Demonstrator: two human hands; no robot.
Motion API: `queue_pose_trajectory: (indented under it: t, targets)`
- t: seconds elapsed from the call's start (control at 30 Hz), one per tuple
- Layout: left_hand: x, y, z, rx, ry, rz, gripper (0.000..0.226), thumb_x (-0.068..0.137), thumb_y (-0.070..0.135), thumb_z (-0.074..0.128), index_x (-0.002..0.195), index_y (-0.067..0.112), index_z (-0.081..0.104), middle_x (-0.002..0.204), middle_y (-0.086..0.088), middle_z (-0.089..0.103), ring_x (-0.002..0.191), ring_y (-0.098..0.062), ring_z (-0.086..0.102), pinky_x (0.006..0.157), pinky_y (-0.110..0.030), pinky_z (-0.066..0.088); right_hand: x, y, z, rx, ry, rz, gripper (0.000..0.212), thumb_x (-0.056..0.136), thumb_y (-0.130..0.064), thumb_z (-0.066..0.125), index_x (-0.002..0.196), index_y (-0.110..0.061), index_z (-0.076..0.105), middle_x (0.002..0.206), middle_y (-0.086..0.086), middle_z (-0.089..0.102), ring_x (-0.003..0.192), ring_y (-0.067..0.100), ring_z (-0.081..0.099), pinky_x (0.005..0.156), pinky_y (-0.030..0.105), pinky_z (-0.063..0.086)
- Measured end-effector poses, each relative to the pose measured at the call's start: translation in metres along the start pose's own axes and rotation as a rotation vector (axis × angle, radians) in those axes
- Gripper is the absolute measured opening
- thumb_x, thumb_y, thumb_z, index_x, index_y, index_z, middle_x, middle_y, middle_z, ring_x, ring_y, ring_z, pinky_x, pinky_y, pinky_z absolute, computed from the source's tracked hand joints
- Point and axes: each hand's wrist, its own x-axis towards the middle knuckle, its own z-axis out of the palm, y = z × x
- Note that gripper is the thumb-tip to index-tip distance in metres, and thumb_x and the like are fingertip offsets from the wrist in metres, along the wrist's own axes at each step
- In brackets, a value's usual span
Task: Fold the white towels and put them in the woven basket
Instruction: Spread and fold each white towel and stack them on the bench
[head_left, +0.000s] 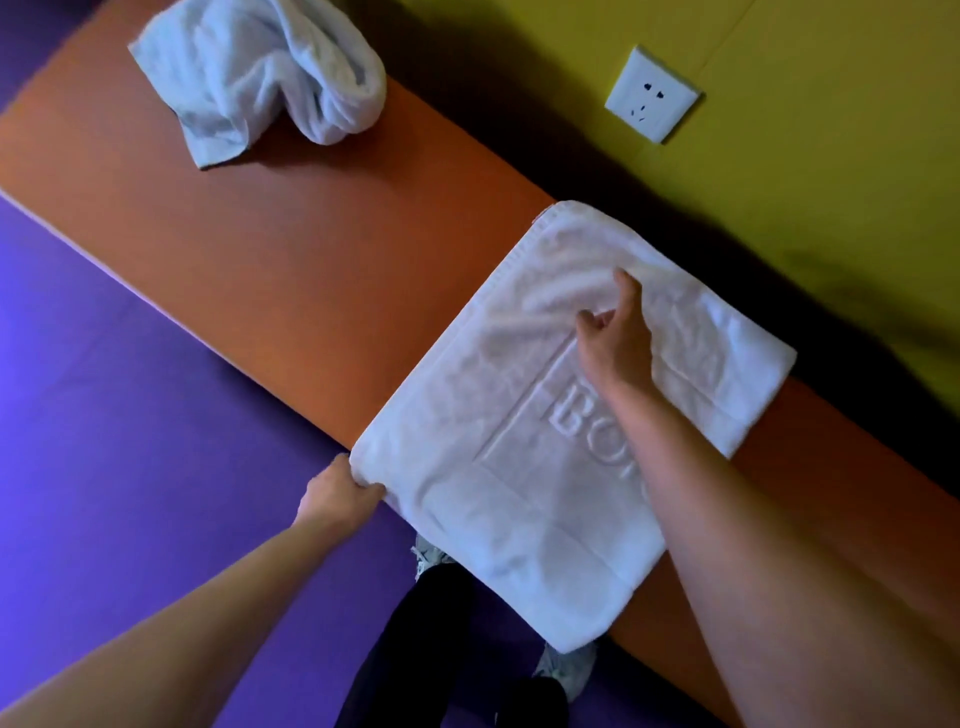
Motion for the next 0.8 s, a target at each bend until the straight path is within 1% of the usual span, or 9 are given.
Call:
queue_pose_trajectory:
  t: [0.07,0.13,0.2,0.27,0.33,0.4,0.53,0.7,0.8]
  targets:
    - [0.000,0.008,-0.001,-0.194,-0.017,-0.029,0.043,0.068,0.043,0.067,0.098,0.017,0.052,0.092,-0.002,0.061,0.077,-0.022,0.057,0.061,-0.031,0.043,-0.036,0.041,0.000,-0.004,0.056,0.070,0.060,0.095,-0.018,0.056,0.151,-0.021,0.036,0.091,-0.001,0.063,0.091,0.026,0.061,0.073,0.028,0.036]
    - [-0.003,0.010,0.004,-0.441,-0.024,-0.052,0.039,0.059,0.041,0.066,0.089,0.019,0.056,0.087,-0.003,0.059,0.072,-0.022,0.052,0.069,-0.035,0.048,-0.074,0.083,-0.001,-0.011,0.085,0.102,0.058,0.093,-0.016,0.061,0.147,-0.015,0.041,0.093,0.003,0.065,0.093,0.028,0.063,0.075,0.028,0.039]
    - [-0.005,0.007,0.011,-0.625,-0.012,-0.099,0.036,0.068,0.042,0.069,0.094,0.018,0.060,0.094,-0.006,0.059,0.078,-0.024,0.055,0.075,-0.039,0.053,-0.114,0.121,-0.005,-0.012,0.081,0.152,0.050,0.091,-0.015,0.064,0.139,-0.011,0.047,0.089,0.000,0.063,0.088,0.025,0.063,0.074,0.027,0.040]
    - [-0.007,0.003,0.017,-0.725,0.022,-0.136,0.038,0.081,0.041,0.070,0.109,0.016,0.063,0.105,-0.009,0.064,0.092,-0.028,0.064,0.077,-0.040,0.059,-0.157,0.153,-0.010,-0.015,0.078,0.283,0.040,0.090,-0.016,0.064,0.127,-0.011,0.049,0.088,0.001,0.063,0.085,0.025,0.064,0.071,0.030,0.043]
    - [-0.008,-0.002,0.021,-0.713,0.070,-0.121,0.036,0.091,0.034,0.066,0.117,0.010,0.063,0.097,-0.011,0.064,0.086,-0.028,0.064,0.077,-0.044,0.060,-0.198,0.178,-0.011,-0.049,0.124,0.381,0.035,0.090,-0.024,0.068,0.116,-0.009,0.050,0.097,0.009,0.066,0.089,0.031,0.065,0.071,0.032,0.044]
    - [-0.013,-0.005,0.025,-0.624,0.127,-0.087,0.027,0.095,0.028,0.063,0.112,0.007,0.062,0.085,-0.008,0.061,0.070,-0.025,0.061,0.085,-0.051,0.060,-0.235,0.194,-0.008,-0.059,0.160,0.487,0.039,0.090,-0.033,0.071,0.109,-0.007,0.050,0.099,0.009,0.062,0.088,0.032,0.062,0.070,0.033,0.042]
    - [-0.026,-0.005,0.028,-0.539,0.188,0.017,0.018,0.097,0.020,0.062,0.110,0.008,0.059,0.086,-0.003,0.061,0.066,-0.020,0.063,0.086,-0.050,0.060,-0.286,0.208,0.006,0.138,0.034,0.781,0.049,0.089,-0.052,0.069,0.108,-0.012,0.049,0.094,0.001,0.062,0.081,0.022,0.060,0.065,0.033,0.041]
    - [-0.044,-0.015,0.038,-0.481,0.193,0.136,0.010,0.093,0.009,0.062,0.103,0.007,0.059,0.093,-0.014,0.069,0.070,-0.025,0.069,0.084,-0.049,0.061,-0.299,0.213,0.012,0.340,0.112,0.791,0.025,0.093,-0.025,0.069,0.106,-0.009,0.055,0.090,0.001,0.065,0.092,0.026,0.065,0.074,0.029,0.041]
    - [-0.060,-0.029,0.047,-0.506,0.202,0.146,0.007,0.092,0.008,0.064,0.091,0.012,0.058,0.094,-0.016,0.069,0.072,-0.030,0.069,0.086,-0.050,0.060,-0.303,0.212,0.004,0.400,0.235,0.820,0.024,0.096,-0.013,0.063,0.117,-0.002,0.059,0.099,0.008,0.064,0.089,0.024,0.060,0.079,0.030,0.043]
